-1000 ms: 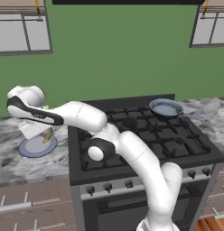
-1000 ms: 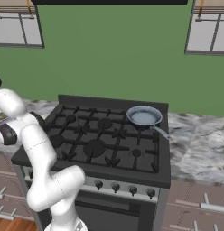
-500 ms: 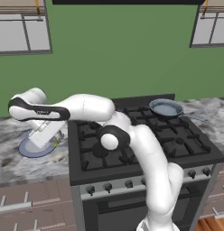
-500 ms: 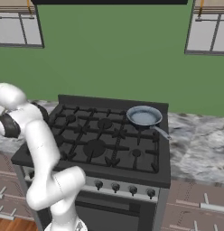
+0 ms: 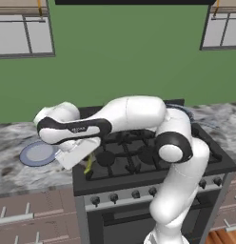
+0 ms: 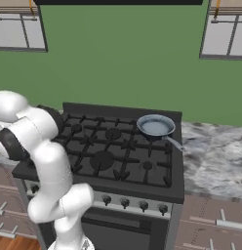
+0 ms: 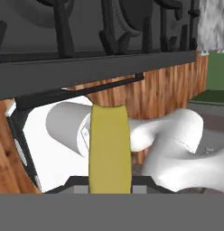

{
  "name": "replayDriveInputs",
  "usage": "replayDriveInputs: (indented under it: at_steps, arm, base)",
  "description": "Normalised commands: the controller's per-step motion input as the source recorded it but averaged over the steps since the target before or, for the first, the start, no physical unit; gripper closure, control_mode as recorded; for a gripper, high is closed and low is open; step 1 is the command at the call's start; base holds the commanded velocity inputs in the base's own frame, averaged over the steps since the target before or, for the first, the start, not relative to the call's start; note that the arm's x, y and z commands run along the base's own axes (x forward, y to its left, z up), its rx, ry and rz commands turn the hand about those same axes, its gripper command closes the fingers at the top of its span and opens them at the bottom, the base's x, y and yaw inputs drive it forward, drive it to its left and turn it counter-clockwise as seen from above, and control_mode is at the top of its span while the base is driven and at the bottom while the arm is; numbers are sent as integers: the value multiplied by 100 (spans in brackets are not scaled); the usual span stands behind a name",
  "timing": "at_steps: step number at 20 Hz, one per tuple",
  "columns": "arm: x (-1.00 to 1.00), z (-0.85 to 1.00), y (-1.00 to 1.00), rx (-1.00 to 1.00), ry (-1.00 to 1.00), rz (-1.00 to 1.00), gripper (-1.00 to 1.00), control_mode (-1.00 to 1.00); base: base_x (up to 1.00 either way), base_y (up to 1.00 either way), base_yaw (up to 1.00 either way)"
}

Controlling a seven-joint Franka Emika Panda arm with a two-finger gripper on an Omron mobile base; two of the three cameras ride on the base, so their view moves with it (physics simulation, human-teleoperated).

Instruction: Pick up the butter stick and place it in the pan. Then turn on the burner for the pan.

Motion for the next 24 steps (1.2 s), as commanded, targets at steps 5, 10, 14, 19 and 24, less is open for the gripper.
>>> replayDriveInputs:
  at_steps: [5, 10, 14, 19, 24]
  arm:
    - [-63, 55, -100, 7, -9, 0, 100, -100]
    - [-18, 49, -100, 10, -4, 0, 100, -100]
    - [-1, 41, -100, 14, 0, 0, 100, -100]
    - [25, 30, -100, 18, 0, 0, 100, -100]
    - [49, 22, -98, 22, 7, -3, 100, -100]
  base:
    - [0, 0, 0]
    - [0, 0, 0]
    - [0, 0, 0]
    - [0, 0, 0]
    - [0, 0, 0]
